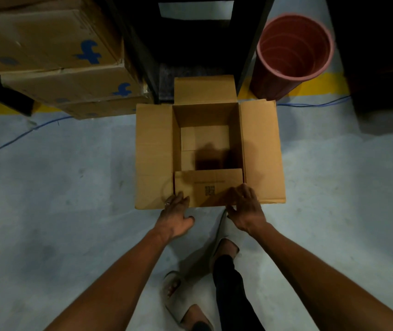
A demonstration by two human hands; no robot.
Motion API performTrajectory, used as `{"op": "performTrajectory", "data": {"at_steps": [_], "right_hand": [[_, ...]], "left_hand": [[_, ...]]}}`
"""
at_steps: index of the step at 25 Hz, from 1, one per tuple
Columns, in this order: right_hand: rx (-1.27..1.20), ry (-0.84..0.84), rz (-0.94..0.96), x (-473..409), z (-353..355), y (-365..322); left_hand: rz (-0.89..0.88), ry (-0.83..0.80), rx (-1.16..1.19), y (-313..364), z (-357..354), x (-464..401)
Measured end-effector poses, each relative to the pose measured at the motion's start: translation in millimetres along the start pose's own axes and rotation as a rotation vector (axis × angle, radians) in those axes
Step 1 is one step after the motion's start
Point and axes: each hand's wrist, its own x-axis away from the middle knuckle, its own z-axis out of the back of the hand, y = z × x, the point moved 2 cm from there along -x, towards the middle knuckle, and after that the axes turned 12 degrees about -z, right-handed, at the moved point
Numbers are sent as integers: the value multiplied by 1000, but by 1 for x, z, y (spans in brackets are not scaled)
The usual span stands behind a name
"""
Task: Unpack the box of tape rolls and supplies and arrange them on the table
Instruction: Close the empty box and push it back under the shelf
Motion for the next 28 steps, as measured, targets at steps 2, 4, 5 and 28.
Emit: {"op": "performTrajectory", "data": {"at_steps": [2, 4, 5, 28], "right_hand": [[93, -78, -73, -3, 1, 2], [148, -136, -67, -7, 3, 1], [164, -154, -57, -8, 7, -2], [140, 156, 171, -239, 177, -76]], "left_hand": [[14, -46, 7, 1, 0, -7], [18, -83, 6, 1, 2, -13], [17, -94, -1, 0, 3, -14], [-112, 385, -31, 9, 217, -213]]}}
